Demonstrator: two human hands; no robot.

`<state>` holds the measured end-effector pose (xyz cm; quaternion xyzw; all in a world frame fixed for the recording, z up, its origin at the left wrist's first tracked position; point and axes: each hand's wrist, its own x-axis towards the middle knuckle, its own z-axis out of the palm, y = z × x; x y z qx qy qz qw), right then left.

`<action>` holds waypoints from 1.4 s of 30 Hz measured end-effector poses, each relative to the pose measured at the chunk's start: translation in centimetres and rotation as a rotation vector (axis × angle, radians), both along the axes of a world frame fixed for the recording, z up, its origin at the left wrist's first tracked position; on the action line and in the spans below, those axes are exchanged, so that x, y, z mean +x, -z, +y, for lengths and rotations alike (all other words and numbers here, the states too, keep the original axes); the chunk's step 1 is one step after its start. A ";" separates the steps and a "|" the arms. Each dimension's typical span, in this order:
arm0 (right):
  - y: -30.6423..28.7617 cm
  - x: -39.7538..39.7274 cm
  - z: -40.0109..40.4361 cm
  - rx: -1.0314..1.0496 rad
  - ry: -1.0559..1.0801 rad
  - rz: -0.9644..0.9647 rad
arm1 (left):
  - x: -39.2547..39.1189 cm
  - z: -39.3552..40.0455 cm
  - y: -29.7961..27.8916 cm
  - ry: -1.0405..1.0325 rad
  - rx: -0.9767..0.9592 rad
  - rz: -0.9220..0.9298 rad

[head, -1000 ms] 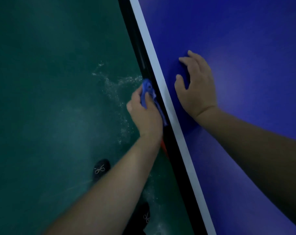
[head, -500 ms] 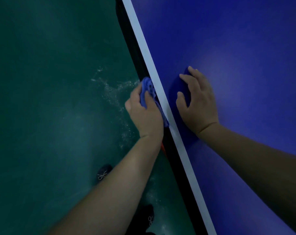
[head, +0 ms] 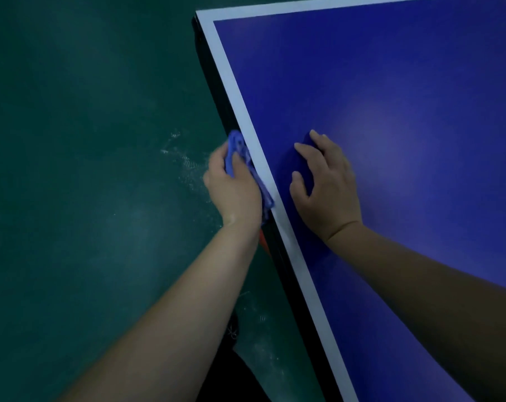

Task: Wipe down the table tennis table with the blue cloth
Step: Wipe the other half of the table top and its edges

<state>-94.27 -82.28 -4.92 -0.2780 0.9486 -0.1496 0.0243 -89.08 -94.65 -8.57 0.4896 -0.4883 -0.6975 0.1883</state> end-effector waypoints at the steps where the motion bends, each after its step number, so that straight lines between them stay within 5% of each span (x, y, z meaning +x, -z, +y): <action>1: 0.1 0.0 0.0 -0.007 0.000 0.003 | -1.2 -1.1 -0.2 -0.005 -0.037 0.022; 8: 0.2 -0.1 0.2 -0.050 -0.008 0.005 | -4.6 -5.2 1.2 0.015 -0.063 -0.117; 13: 0.1 0.0 0.1 -0.065 -0.002 -0.013 | -0.7 -0.8 1.2 0.008 -0.015 -0.025; 20: 0.3 -1.4 -1.7 -0.214 0.107 0.059 | -8.8 -10.0 0.3 0.023 -0.137 -0.007; 24: -0.4 -5.6 -5.7 -0.201 0.154 0.077 | -6.7 -9.7 1.5 0.084 -0.079 -0.059; 29: -0.1 -7.6 -8.7 -0.153 0.374 0.021 | -4.5 -10.4 -1.6 0.131 -0.568 0.121; 34: -0.3 -7.3 -8.9 -0.105 0.428 0.016 | -7.9 -11.8 -3.1 0.753 -1.062 0.044; 39: -0.3 -7.3 -9.0 -0.103 0.441 0.006 | -16.6 -18.6 -3.9 0.720 -1.129 -0.157; 42: -0.3 -7.4 -9.0 -0.105 0.461 0.011 | -16.1 -19.0 -3.8 0.773 -1.106 -0.114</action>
